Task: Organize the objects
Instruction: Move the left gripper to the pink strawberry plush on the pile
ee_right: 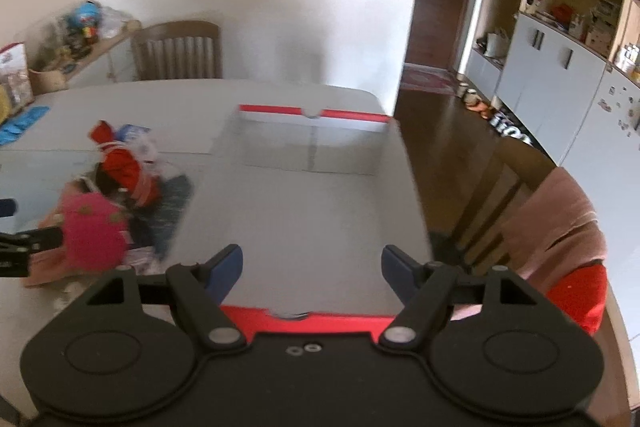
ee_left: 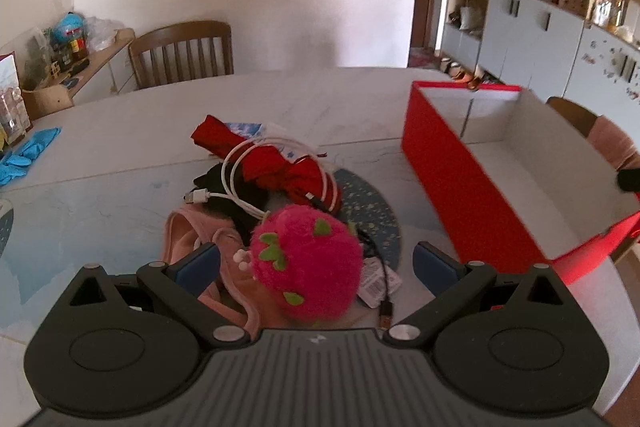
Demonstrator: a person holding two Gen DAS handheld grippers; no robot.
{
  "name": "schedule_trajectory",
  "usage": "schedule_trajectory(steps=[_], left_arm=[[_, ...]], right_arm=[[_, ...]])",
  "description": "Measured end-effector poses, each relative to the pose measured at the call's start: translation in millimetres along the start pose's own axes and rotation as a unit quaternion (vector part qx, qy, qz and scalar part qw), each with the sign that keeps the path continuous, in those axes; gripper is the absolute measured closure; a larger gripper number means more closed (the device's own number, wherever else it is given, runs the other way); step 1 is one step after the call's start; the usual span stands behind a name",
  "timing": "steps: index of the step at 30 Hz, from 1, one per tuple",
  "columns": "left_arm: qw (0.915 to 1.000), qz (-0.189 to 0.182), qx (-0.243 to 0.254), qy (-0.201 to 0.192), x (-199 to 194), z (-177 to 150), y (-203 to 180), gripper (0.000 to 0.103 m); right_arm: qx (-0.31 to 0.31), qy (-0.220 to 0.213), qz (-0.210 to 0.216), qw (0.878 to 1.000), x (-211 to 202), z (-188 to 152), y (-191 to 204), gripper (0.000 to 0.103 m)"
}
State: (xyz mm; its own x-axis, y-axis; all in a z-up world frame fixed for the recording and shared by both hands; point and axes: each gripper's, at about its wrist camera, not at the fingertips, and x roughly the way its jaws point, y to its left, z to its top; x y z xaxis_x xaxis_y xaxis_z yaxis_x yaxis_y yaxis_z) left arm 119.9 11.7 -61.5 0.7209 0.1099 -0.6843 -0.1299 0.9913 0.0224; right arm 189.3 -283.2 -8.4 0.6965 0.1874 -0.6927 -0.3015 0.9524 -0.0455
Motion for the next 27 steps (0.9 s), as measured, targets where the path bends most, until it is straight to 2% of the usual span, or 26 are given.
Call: schedule_trajectory(steps=[11, 21, 25, 27], left_arm=[[0.9979, 0.045, 0.008, 0.045, 54.2, 0.3, 3.9, 0.0], [0.9962, 0.06, 0.009, 0.062, 71.7, 2.1, 2.4, 0.0], [0.9959, 0.058, -0.001, 0.069, 76.5, 2.7, -0.4, 0.0], [0.9959, 0.057, -0.007, 0.069, 77.9, 3.0, -1.6, 0.0]], right_arm=[[0.01, 0.042, -0.036, 0.998, 61.0, 13.7, -55.7, 0.027], [0.012, 0.084, -0.023, 0.996, 103.3, 20.2, -79.7, 0.03], [-0.003, 0.098, -0.013, 0.995, 115.2, 22.3, -78.8, 0.051], [-0.002, 0.102, -0.014, 0.995, 119.8, 22.4, -78.7, 0.053]])
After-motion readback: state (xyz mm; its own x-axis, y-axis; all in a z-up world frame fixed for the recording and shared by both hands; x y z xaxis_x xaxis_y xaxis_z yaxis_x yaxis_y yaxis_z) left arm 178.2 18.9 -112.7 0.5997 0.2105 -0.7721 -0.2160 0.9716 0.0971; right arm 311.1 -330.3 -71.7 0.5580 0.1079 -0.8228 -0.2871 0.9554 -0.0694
